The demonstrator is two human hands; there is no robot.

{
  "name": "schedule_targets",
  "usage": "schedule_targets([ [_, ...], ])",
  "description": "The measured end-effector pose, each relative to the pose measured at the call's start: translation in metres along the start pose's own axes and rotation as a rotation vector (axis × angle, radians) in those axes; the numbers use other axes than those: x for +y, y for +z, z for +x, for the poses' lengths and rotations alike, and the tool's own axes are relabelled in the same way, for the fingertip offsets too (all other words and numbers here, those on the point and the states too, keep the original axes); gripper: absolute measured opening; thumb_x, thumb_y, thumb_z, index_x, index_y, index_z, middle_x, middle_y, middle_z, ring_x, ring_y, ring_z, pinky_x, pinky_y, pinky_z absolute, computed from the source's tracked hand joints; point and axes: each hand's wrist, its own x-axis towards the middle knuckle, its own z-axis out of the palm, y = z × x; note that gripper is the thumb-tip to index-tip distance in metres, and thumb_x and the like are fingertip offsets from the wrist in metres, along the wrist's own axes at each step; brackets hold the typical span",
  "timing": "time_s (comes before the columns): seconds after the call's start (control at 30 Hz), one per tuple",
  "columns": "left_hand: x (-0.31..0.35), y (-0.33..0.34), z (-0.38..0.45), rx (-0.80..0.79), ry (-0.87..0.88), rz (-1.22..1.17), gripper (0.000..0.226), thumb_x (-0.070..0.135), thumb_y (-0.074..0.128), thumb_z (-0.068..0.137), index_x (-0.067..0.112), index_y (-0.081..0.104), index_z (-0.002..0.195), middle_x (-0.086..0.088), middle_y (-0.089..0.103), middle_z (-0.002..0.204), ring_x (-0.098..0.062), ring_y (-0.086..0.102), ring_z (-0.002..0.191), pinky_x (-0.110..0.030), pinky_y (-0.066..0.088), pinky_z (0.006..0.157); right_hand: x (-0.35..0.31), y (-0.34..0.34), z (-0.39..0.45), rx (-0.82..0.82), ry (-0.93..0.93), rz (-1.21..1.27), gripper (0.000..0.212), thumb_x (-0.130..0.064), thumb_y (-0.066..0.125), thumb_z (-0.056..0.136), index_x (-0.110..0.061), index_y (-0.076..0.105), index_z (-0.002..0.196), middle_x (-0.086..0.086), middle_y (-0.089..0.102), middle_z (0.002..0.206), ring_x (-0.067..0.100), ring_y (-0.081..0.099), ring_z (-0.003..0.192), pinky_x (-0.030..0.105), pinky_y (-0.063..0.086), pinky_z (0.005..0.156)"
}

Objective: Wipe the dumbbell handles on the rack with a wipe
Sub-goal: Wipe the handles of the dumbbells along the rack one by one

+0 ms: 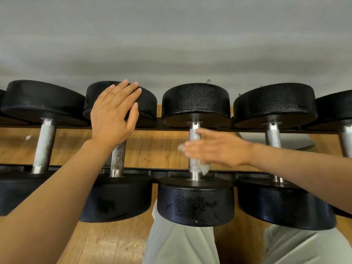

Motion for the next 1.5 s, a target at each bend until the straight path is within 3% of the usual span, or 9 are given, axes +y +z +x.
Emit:
schedule_targets([
  [0.1,0.001,0.0,0.0,0.002,-0.006,-0.004,0.034,0.017,0.047,0.102,0.007,0.064,0.13,-0.008,0.06,0.137,-0.023,0.05,0.134,-0.045,0.037,0.113,0.013,-0.003,0.001,0.109,0.172,-0.066,0.052,-0.002,0.053,0.096,-0.006,0.037,0.145,0.009,0.035,0.152,0.02,0.034,0.142,0.035,0.025,0.119],
  [0.23,0.001,-0.001,-0.001,-0.003,-0.005,-0.016,0.034,0.017,0.048,0.102,0.007,0.064,0.13,-0.008,0.06,0.137,-0.023,0.05,0.134,-0.045,0.037,0.113,-0.009,0.012,-0.002,0.138,0.312,-0.037,0.061,0.001,0.061,0.091,-0.005,0.034,0.146,0.012,0.034,0.153,0.025,0.031,0.143,0.039,0.018,0.121],
  [0.43,0.0,0.0,-0.001,-0.003,0.012,-0.013,0.034,0.017,0.048,0.102,0.006,0.064,0.129,-0.009,0.06,0.136,-0.024,0.05,0.134,-0.045,0.038,0.112,-0.033,0.01,-0.004,-0.112,-0.142,0.082,0.047,-0.003,0.042,0.099,-0.005,0.041,0.146,0.01,0.035,0.155,0.022,0.026,0.146,0.049,0.023,0.118],
  [0.53,-0.002,0.0,-0.001,-0.012,0.024,-0.004,0.034,0.017,0.047,0.102,0.006,0.063,0.13,-0.009,0.06,0.137,-0.024,0.049,0.135,-0.045,0.038,0.112,-0.021,0.007,0.001,-0.134,-0.176,0.019,0.049,-0.002,0.047,0.098,-0.006,0.042,0.146,0.009,0.035,0.155,0.021,0.027,0.146,0.049,0.023,0.118],
  [0.77,-0.001,-0.006,0.0,-0.115,-0.007,0.012,0.038,0.021,0.043,0.104,0.006,0.058,0.135,-0.009,0.055,0.142,-0.023,0.043,0.14,-0.044,0.031,0.117,-0.013,0.0,-0.003,0.038,0.411,0.042,0.076,0.005,0.073,0.081,-0.007,0.037,0.147,0.009,0.033,0.153,0.018,0.027,0.143,0.033,0.013,0.122],
  [0.97,0.005,-0.02,0.005,-0.308,-0.066,-0.003,0.044,0.024,0.038,0.104,0.006,0.05,0.143,-0.01,0.046,0.15,-0.023,0.034,0.144,-0.044,0.022,0.121,-0.051,-0.01,0.021,0.029,0.779,0.179,0.091,0.023,0.068,0.062,-0.001,0.038,0.145,0.014,0.035,0.152,0.023,0.028,0.141,0.027,0.007,0.121],
  [1.1,0.003,-0.03,0.01,-0.477,-0.068,0.004,0.049,0.027,0.031,0.105,0.005,0.041,0.147,-0.011,0.038,0.155,-0.023,0.027,0.147,-0.042,0.013,0.123,-0.087,-0.02,0.057,0.03,1.121,0.527,0.096,0.021,0.052,0.08,-0.012,-0.003,0.151,-0.002,-0.016,0.158,0.015,-0.011,0.147,0.021,-0.001,0.118],
  [1.23,0.005,-0.036,0.014,-0.586,-0.082,0.037,0.052,0.03,0.024,0.106,0.006,0.036,0.15,-0.009,0.031,0.159,-0.022,0.02,0.15,-0.039,0.007,0.123,-0.101,-0.023,0.099,-0.058,1.438,0.747,0.08,-0.012,0.035,0.105,-0.012,-0.04,0.133,0.001,-0.055,0.136,0.023,-0.04,0.134,0.033,-0.013,0.117],
  [1.5,0.005,-0.045,0.02,-0.711,-0.068,0.031,0.054,0.03,0.022,0.106,0.004,0.029,0.153,-0.01,0.026,0.161,-0.022,0.012,0.151,-0.036,-0.001,0.124,-0.106,-0.031,0.128,0.164,1.931,1.01,0.076,-0.026,0.038,0.104,-0.003,-0.019,0.15,0.009,-0.03,0.157,0.023,-0.02,0.148,0.031,-0.005,0.121],
])
